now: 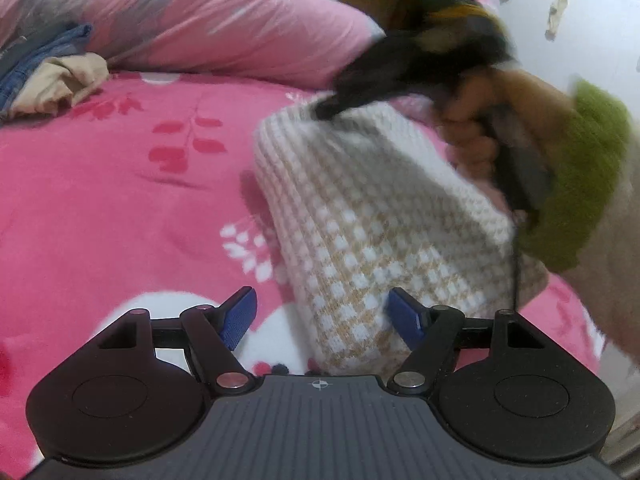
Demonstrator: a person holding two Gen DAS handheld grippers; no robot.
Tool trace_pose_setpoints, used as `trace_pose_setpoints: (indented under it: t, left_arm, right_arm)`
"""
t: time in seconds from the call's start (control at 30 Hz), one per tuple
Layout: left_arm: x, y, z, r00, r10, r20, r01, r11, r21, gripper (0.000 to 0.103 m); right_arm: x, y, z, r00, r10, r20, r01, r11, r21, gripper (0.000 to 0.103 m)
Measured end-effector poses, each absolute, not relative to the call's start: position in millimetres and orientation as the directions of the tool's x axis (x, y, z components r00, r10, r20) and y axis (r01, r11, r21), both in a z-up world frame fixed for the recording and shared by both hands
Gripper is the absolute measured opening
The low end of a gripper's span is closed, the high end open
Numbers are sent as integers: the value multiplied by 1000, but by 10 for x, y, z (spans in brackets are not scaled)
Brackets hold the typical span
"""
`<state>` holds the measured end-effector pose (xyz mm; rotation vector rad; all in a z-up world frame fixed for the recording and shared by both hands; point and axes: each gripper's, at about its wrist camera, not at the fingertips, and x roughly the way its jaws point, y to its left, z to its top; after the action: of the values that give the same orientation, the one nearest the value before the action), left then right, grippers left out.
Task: Fold clothes
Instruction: 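Withdraw both open tools from the folded cardigan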
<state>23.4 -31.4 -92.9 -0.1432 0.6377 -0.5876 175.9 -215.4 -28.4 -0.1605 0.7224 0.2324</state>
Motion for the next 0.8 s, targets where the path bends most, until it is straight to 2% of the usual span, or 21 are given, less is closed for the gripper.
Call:
trace_pose_setpoints:
  t: [0.1, 0.2, 0.27, 0.33, 0.37, 0.4, 0.43, 0.5, 0.57, 0.6, 0.7, 0.8]
  left_arm:
    - [231, -233, -677, 695, -557, -454, 491, 829, -266, 72]
    - [430, -373, -469, 705, -580, -408, 562, 808, -177, 72]
    - [669, -517, -432, 701, -592, -398, 603, 790, -112, 64]
    - [865, -810, -429, 683, -603, -411, 627, 773, -93, 48]
    - [970, -964, -452, 672, -604, -428, 638, 766, -78, 45]
    - [1046, -1073, -494, 668, -594, -448, 644, 763, -52, 34]
    - [1123, -1181, -536, 664, -584, -467, 650, 760, -26, 28]
    - [1257, -1364, -683, 656, -553, -513, 656, 754, 27, 26]
    - [1262, -1454, -829, 674, -539, -505, 657, 750, 76, 27]
    - [1217, -1520, -888, 689, -529, -495, 659, 742, 124, 26]
    - [1041, -1708, -992, 739, -477, -475, 639, 720, 272, 27]
    - [1001, -1722, -966, 747, -460, -480, 635, 708, 310, 27]
  right_arm:
    - [1390, -2463, 2, 786, 165, -595, -248, 967, -60, 0]
    - [1113, -2713, 149, 814, 170, -555, -251, 965, -72, 0]
    - [1069, -2822, 139, 816, 169, -553, -247, 967, -69, 0]
    - [1110, -2906, 84, 817, 166, -552, -244, 967, -70, 0]
    - [1147, -2945, 54, 818, 168, -550, -244, 967, -69, 0]
    - [1184, -2984, 24, 819, 169, -548, -245, 967, -68, 0]
    - [1243, -3034, -32, 815, 174, -553, -248, 967, -62, 0]
    - [1409, -3144, -215, 791, 182, -584, -255, 966, -45, 0]
    - [1662, -3259, -643, 716, 163, -678, -256, 966, -39, 0]
    - [1714, -3304, -819, 701, 167, -693, -268, 963, -39, 0]
    - [1740, -3416, -1133, 698, 203, -687, -305, 952, -30, 0]
    - [1740, -3415, -1033, 692, 199, -694, -316, 948, -43, 0]
